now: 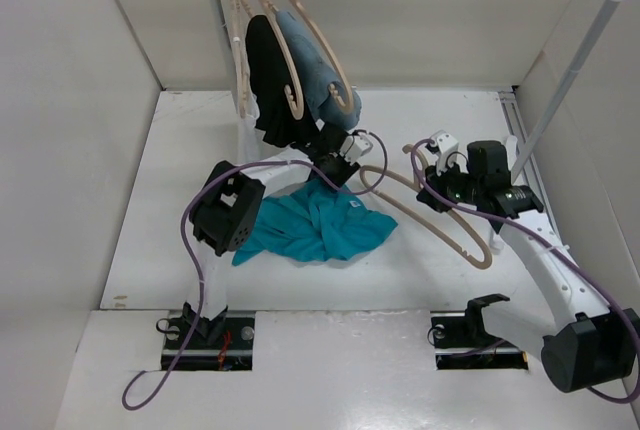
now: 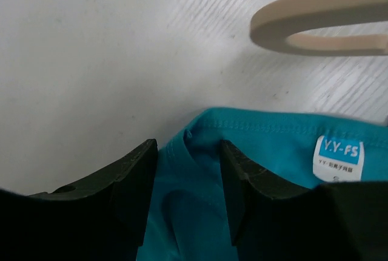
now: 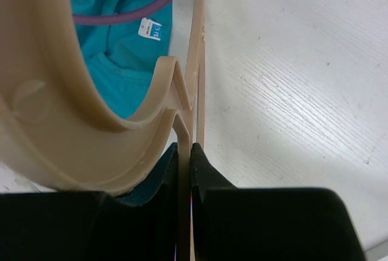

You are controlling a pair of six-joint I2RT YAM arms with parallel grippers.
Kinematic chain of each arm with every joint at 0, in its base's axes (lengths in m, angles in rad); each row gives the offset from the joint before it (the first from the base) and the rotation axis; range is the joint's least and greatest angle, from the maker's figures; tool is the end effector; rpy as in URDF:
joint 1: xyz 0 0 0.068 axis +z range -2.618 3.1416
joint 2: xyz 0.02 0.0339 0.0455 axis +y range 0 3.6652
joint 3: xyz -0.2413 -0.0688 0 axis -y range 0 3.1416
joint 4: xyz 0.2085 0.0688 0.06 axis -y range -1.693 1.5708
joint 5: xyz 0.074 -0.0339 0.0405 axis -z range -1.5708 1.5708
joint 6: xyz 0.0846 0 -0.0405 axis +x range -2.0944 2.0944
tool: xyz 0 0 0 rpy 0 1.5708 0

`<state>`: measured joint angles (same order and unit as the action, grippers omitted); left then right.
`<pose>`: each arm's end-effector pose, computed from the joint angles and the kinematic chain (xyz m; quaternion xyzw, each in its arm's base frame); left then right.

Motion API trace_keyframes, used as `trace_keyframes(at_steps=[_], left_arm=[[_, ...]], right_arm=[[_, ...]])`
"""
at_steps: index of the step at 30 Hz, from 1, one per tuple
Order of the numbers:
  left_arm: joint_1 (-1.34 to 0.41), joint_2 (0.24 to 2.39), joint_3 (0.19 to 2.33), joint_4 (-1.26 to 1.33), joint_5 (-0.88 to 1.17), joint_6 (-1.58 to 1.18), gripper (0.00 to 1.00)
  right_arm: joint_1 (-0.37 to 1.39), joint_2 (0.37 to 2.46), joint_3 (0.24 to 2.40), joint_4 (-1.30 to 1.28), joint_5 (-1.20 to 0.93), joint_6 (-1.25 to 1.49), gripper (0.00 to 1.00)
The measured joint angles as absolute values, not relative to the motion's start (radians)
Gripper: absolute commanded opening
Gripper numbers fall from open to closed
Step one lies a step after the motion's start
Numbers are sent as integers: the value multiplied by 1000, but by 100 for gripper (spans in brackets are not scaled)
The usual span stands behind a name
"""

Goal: Place the t-shirt on the hanger
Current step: Place tshirt on hanger

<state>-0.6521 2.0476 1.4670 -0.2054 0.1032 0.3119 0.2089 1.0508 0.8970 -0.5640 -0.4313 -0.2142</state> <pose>0.3522 -0.2799 0.1518 0.4452 0.8085 -0.1116 0.3683 0.2167 0.0821 0.2510 -0.2733 0.8509 0.1937 0.4046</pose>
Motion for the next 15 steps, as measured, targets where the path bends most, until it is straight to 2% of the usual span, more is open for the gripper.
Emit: trace_keyframes(at_steps=[2,4,8,12,15], left_arm=[[-646,2052,1467,-228,100,312,41],[-641,2052,1469,-238,100,311,30],[-638,2053,1486,-288,102,296,24],[-638,2052,1488,-307,105,284,1],[-638,2050,1488,-320,111,279,0]], right_arm=[[209,1051,898,-570,-438,-224,0],[209,1051,900,-572,-440,-230,0],[209,1052,906,-573,-443,-236,0],[209,1052,910,-574,-446,-245,0],[212,1052,910,-575,-448,-262,0]])
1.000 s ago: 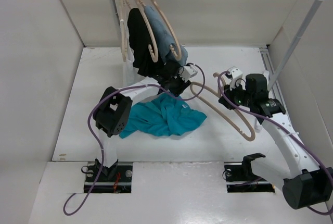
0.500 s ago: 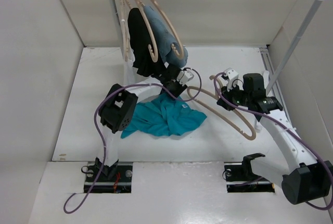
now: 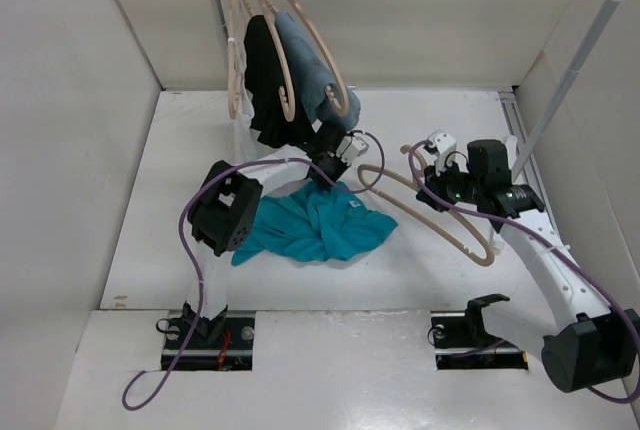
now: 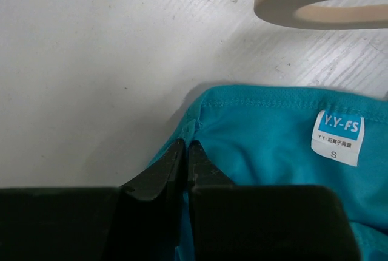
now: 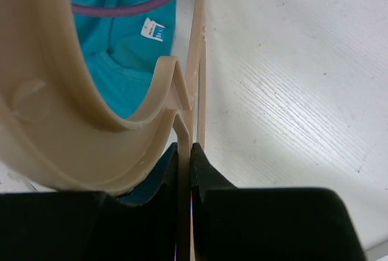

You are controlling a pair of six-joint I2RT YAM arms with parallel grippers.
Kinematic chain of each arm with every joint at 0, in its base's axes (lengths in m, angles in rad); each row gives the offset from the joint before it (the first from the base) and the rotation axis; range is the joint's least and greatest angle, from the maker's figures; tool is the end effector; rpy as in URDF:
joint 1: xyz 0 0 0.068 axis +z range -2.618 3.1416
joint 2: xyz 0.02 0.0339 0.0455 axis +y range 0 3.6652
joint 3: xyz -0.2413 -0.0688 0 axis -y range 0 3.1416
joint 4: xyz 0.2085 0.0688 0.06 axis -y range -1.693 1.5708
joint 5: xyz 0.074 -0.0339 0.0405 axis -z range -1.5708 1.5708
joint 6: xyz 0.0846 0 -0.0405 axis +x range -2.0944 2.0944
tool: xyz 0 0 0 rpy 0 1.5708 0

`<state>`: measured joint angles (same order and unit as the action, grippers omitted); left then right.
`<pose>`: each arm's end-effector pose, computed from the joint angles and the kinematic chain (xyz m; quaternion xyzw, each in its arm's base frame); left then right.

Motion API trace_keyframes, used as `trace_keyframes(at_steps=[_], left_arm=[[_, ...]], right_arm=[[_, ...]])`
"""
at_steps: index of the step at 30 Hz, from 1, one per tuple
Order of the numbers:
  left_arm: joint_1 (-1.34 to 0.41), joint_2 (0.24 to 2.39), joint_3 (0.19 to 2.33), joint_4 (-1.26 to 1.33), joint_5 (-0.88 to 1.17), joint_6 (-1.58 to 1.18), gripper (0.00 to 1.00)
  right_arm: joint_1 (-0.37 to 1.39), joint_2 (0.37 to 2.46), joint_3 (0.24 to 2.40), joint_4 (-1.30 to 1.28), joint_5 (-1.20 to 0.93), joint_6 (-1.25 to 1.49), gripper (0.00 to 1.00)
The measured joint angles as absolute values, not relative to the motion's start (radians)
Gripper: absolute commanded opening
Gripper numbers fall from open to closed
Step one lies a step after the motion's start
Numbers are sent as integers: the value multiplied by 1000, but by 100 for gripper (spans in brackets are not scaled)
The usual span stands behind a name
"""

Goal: Place the t-shirt on the hanger
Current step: Place tshirt on hanger

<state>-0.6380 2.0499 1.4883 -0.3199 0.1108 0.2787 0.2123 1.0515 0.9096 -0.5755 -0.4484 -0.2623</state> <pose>0.3480 -0.2697 0.1454 0.4326 0.8345 -0.1116 0.3226 0.2155 0.0840 0.2541 -0.2981 0.8411 0.1922 0.4084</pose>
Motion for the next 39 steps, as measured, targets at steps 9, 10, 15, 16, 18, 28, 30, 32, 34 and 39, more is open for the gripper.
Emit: trace_keyframes(at_steps=[9,10,15,16,18,28,30,32,34,39], left_arm=[[-638,1988,1496,-387,159,270,0],[-638,1976,1498,-392,165,269,0],[-636,1909,1503,-404,216,269,0],[-637,1897,1503,-405,231,270,0],[-640,1862,1484,-403,271,276,0],[-632,1681,1354,-416,421,319,0],[-632,1679,1353,-415,421,326,3],[-632,1679,1350,-417,416,330,3],[-632,1679,1350,-419,409,332,4],[-632,1679,1350,-422,383,340,4]], right_arm=[[315,1032,910,-587,-532,-338,0],[338,1020,908,-588,-535,-342,0],[399,951,868,-587,-536,-331,0],[401,948,861,-579,-535,-327,0],[402,947,847,-553,-526,-316,0],[440,941,835,-532,-481,-292,0],[447,915,835,-551,-455,-291,0],[447,886,836,-574,-419,-290,0],[447,862,838,-584,-385,-284,0],[453,842,841,-592,-318,-257,0]])
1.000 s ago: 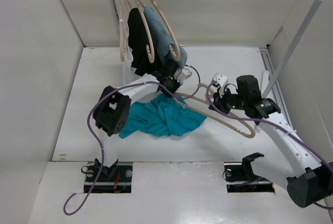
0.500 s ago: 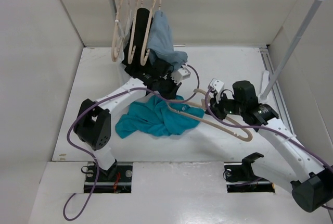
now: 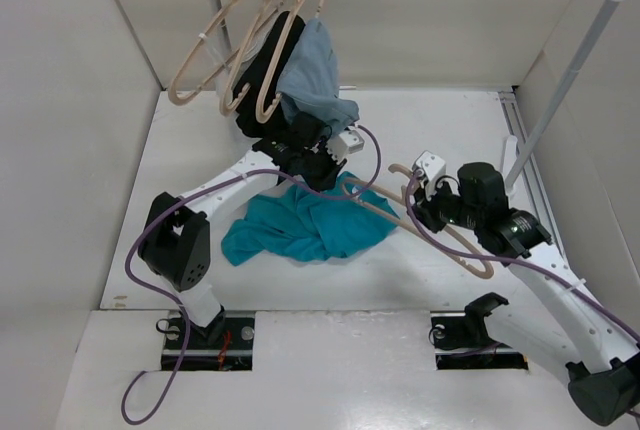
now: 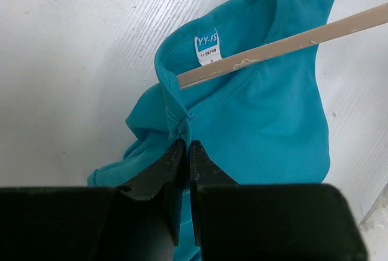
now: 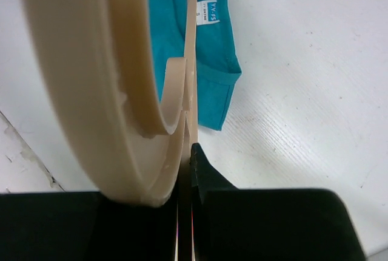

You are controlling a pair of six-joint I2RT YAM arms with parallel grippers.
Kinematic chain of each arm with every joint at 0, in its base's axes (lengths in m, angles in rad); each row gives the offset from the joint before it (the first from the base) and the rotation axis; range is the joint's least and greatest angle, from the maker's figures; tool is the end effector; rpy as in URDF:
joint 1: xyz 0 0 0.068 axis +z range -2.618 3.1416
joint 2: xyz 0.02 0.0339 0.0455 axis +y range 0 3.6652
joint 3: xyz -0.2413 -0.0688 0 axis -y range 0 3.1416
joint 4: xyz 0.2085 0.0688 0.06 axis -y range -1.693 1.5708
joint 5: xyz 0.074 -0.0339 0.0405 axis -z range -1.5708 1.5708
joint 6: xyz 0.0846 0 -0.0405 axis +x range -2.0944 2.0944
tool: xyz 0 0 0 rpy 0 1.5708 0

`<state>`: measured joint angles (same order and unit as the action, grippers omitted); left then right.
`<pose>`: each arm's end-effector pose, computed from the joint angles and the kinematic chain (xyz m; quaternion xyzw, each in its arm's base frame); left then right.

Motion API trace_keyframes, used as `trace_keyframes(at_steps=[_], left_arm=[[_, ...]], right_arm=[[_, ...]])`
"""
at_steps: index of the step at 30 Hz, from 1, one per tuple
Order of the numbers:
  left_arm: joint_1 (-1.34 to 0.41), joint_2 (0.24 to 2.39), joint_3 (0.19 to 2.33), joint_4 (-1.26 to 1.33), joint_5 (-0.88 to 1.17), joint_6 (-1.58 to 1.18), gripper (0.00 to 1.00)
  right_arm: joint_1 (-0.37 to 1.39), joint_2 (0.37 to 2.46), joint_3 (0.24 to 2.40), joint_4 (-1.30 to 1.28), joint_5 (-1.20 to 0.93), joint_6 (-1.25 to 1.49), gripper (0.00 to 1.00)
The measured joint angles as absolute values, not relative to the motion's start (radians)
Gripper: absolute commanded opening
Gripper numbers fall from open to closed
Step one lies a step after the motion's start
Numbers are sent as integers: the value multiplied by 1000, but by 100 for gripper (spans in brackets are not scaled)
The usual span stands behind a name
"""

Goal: Place the t-shirt on the hanger
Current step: Place tshirt on hanger

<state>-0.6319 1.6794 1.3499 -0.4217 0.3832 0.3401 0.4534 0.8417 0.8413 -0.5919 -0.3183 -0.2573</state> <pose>0.2833 -0.2466 0.2386 0.4877 0.7607 -0.2297 0.3616 0.1644 0.1096 0.2672 -0.3730 0.7912 0.1846 0.4481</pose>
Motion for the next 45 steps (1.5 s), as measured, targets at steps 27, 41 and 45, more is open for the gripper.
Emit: trace_keyframes(at_steps=[27,41,45], left_arm=[[-633,1660,1446,-466,257,335,3],[-657,1585,1446,-510,328,338,2],[-710,1559,1446,-523,316,315,2]], right_arm=[[656,834,772,-487,-297,-220,0],[683,908,775,-410,-186,-96,0],[683,986,777,-341,-159,-63,0]])
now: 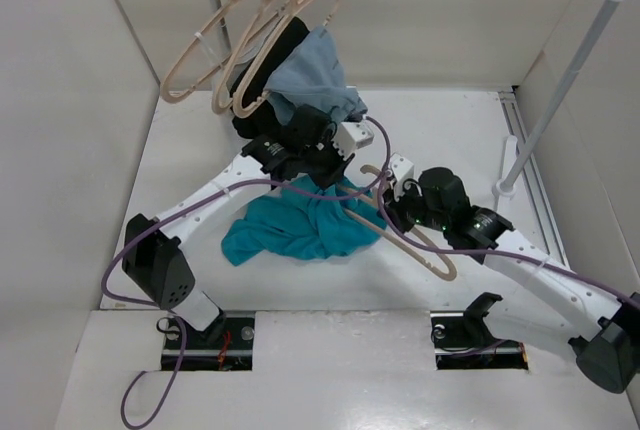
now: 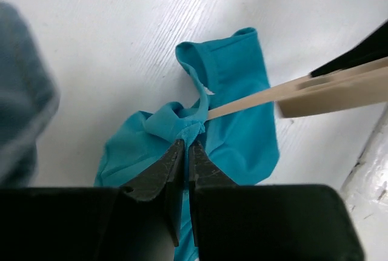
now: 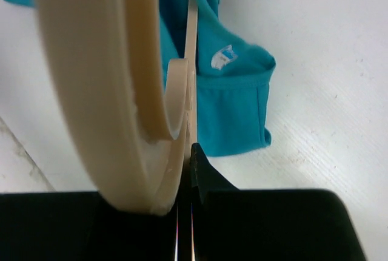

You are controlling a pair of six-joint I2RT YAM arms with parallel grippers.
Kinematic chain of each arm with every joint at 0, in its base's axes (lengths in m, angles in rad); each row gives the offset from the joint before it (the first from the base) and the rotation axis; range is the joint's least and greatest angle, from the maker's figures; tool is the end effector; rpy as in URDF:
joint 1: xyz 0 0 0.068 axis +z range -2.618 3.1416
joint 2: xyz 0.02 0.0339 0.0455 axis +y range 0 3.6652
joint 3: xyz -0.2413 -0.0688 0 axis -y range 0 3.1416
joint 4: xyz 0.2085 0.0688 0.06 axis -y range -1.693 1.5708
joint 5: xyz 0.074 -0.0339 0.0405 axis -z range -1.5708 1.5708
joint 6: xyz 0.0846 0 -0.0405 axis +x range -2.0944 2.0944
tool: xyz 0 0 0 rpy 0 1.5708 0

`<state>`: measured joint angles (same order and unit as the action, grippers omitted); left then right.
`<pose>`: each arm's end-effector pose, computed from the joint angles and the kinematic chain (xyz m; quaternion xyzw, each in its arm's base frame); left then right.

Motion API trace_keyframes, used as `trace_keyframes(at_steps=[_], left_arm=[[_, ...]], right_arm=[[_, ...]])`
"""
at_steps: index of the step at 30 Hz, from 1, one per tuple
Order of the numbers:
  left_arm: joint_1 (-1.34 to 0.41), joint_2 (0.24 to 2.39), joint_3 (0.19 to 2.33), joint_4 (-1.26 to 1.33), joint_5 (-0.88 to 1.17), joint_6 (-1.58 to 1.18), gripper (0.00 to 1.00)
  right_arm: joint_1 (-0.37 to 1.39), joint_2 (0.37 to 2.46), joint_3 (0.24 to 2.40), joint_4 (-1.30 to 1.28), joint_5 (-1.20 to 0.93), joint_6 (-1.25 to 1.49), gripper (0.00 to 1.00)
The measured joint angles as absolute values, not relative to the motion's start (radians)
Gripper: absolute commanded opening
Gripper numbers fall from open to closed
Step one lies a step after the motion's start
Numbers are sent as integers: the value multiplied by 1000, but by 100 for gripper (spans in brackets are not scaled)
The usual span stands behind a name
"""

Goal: Place the t-shirt on the hanger
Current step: Place tshirt on hanger

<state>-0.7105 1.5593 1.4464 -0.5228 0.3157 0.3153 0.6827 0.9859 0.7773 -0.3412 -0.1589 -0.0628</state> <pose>0.2523 -0.2517 0.2992 0.4943 0.7334 -0.2250 0.4089 0.1758 0.1602 0.2479 -0.3529 0.7959 0.2145 0.4427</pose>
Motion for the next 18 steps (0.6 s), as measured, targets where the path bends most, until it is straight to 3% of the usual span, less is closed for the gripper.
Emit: trace_keyframes(at_steps=[8,15,18], left_arm=[[-733,1534,1446,-513,313,276,5],[-743,1508,1415,-487,382,309,36],[-745,1467,1364,-485,427,353,40]], right_arm=[[731,967,770,-241,-165,-66,0],[741,868,698,-178,-118,-66,0],[741,875,681,-144,-114,-67,0]])
